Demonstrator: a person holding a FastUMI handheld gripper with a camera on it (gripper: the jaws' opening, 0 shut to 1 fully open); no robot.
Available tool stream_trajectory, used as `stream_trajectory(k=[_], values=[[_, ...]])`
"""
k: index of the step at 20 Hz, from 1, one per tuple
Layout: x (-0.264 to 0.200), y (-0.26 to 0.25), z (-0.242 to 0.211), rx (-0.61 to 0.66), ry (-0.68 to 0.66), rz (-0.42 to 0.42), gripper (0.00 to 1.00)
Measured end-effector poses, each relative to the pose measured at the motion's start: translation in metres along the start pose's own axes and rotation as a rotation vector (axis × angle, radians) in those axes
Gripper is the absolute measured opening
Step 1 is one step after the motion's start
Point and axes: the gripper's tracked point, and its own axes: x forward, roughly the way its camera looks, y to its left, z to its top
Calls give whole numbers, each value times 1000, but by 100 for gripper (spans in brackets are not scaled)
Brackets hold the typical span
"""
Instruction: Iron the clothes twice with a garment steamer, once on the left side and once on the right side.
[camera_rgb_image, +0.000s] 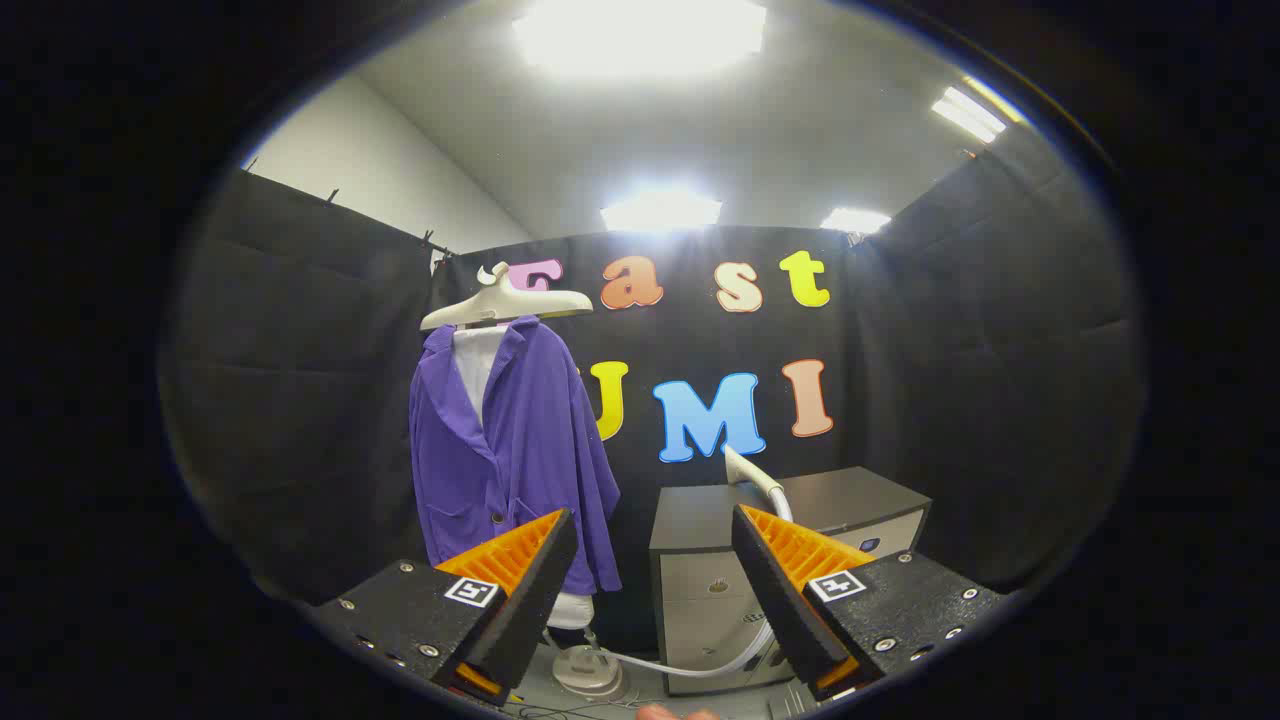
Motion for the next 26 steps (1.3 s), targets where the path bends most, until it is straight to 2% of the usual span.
stream_trajectory(k=[9, 15, 21, 26], values=[[2, 21, -18, 4, 45, 49, 96], [6, 16, -6, -3, 15, 33, 96], [26, -19, -3, -6, 18, -30, 96], [79, -63, -20, -45, 54, -61, 96]])
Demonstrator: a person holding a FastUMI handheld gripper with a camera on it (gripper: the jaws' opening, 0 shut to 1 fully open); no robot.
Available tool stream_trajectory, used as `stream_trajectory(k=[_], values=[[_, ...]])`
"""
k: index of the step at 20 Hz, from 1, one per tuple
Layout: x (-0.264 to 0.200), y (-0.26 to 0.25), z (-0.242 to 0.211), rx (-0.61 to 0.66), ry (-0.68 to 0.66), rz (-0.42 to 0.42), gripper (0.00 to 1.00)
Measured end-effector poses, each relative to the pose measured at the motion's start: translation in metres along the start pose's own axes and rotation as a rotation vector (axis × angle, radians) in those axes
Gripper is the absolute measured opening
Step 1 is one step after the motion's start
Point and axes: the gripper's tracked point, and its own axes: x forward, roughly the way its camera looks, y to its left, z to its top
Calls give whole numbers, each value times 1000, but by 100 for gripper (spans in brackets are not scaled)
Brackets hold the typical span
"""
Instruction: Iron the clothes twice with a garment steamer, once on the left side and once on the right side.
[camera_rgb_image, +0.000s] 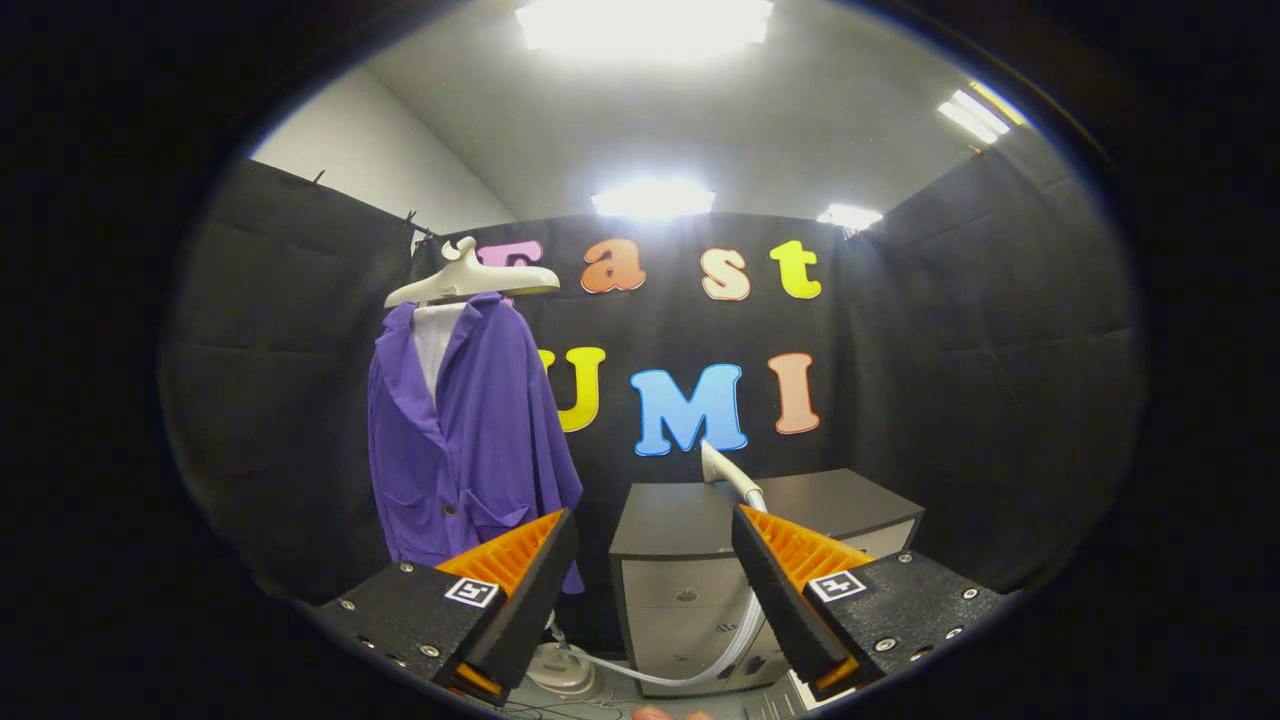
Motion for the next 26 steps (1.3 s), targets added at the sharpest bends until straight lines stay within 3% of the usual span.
stream_trajectory(k=[9, 16, 26], values=[[151, -90, 6, 23, 34, -66, 96], [262, -148, -10, 89, 100, -71, 96], [363, -161, -60, 269, 277, 20, 95]])
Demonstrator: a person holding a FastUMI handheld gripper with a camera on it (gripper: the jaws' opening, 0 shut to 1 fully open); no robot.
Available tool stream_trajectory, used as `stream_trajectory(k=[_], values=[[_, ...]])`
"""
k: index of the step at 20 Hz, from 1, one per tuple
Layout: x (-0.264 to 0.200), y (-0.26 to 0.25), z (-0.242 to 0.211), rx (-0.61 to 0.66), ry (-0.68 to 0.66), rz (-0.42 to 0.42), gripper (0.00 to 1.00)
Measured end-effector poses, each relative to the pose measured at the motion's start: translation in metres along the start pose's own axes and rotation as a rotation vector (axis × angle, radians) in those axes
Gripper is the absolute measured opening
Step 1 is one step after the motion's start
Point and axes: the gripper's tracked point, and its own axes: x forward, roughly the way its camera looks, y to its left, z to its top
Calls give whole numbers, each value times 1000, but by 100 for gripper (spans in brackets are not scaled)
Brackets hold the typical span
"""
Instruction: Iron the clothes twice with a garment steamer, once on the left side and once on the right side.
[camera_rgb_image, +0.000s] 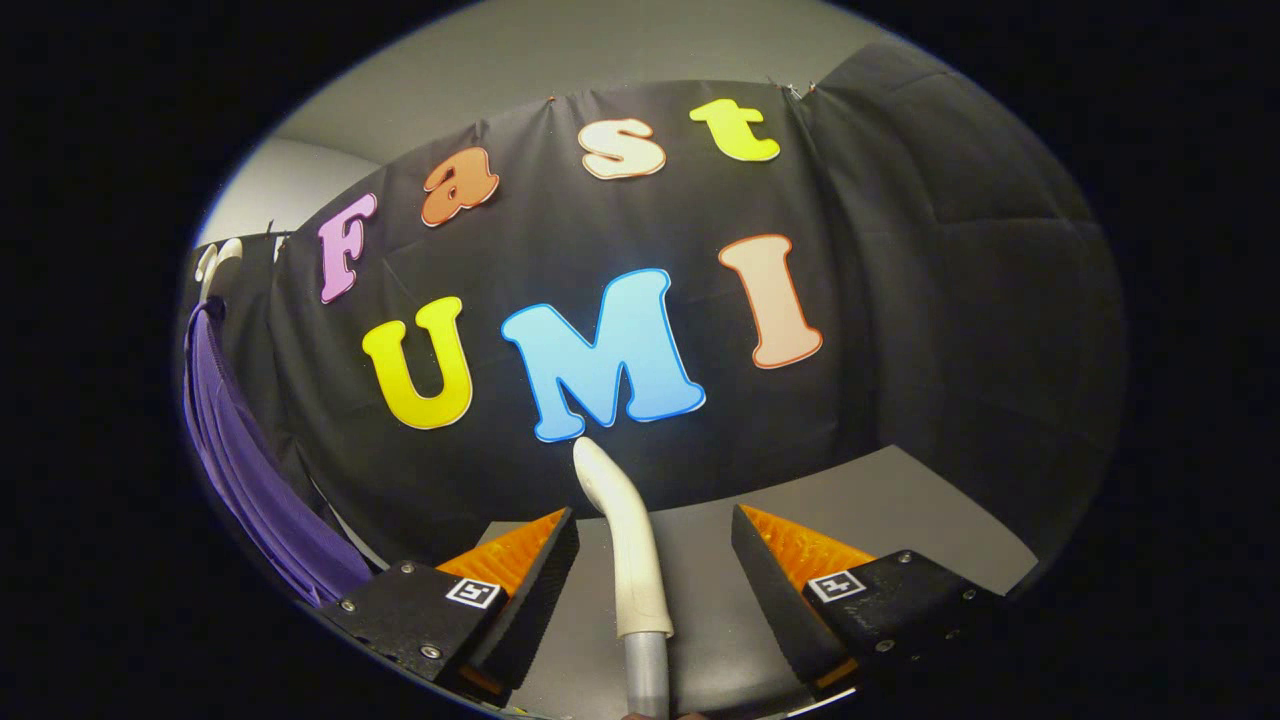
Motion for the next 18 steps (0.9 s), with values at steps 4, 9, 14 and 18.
stream_trajectory(k=[4, 9, 14, 18], values=[[26, -3, -28, 75, 130, 55, 95], [45, 0, -58, 167, 273, 124, 94], [46, 17, -73, 306, 401, 234, 93], [50, 35, -82, 491, 505, 321, 87]])
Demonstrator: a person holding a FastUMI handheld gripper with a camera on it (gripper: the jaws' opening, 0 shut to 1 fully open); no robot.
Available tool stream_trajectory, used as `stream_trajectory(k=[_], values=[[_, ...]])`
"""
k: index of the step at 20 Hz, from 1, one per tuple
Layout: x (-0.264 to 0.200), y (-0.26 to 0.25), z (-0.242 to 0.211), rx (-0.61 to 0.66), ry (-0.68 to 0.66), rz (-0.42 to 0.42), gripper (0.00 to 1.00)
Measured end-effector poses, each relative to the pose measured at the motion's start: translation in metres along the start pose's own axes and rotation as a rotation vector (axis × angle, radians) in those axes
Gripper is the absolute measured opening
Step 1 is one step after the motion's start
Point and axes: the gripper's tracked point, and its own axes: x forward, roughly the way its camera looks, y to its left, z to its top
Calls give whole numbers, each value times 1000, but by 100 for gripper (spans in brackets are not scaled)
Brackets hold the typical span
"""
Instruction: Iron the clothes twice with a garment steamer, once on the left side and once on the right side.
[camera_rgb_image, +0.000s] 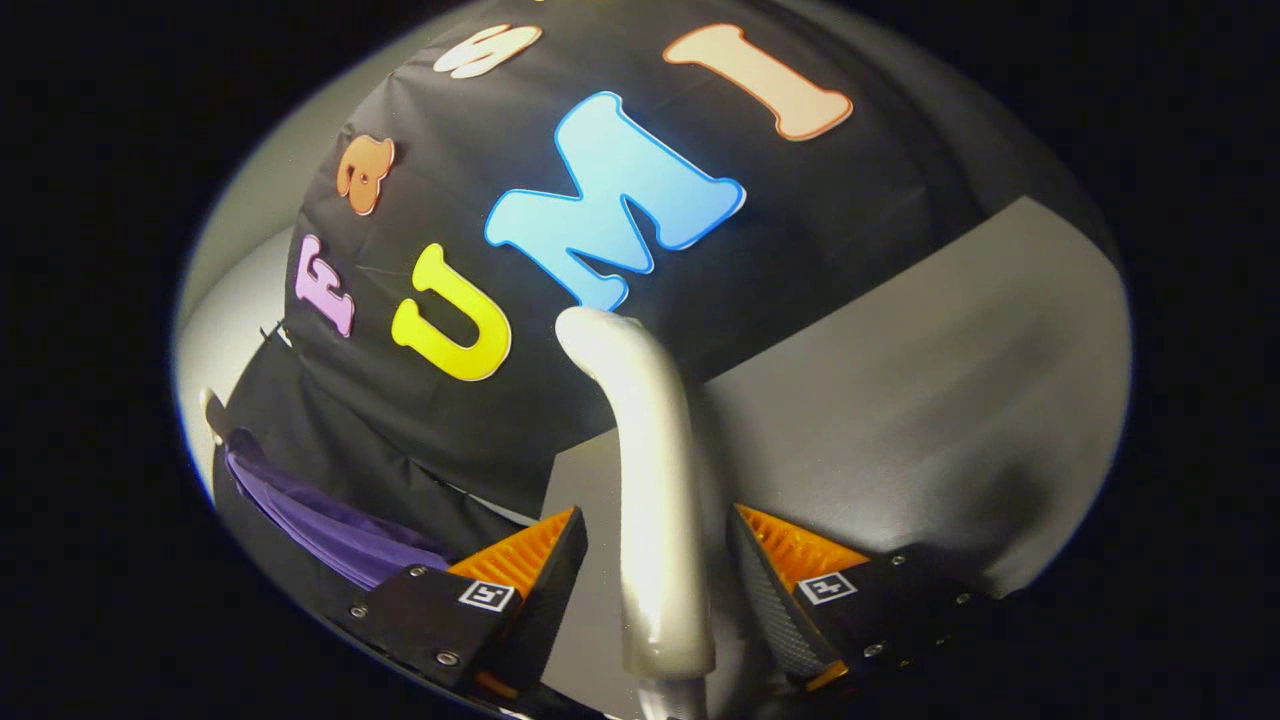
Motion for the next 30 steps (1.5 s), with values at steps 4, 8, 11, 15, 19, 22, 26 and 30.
stream_trajectory(k=[4, 8, 11, 15, 19, 22, 26, 30], values=[[7, -1, 0, 102, 32, 31, 63], [9, 0, -2, 167, 64, 63, 44], [-1, 1, -2, 175, 51, 55, 38], [-20, 6, -7, 167, 18, 14, 36], [-46, 27, -21, 135, -25, 1, 35], [-67, 50, -32, 89, -83, -7, 35], [-93, 78, -69, 50, -144, -63, 36], [-109, 103, -126, 17, -124, -100, 36]])
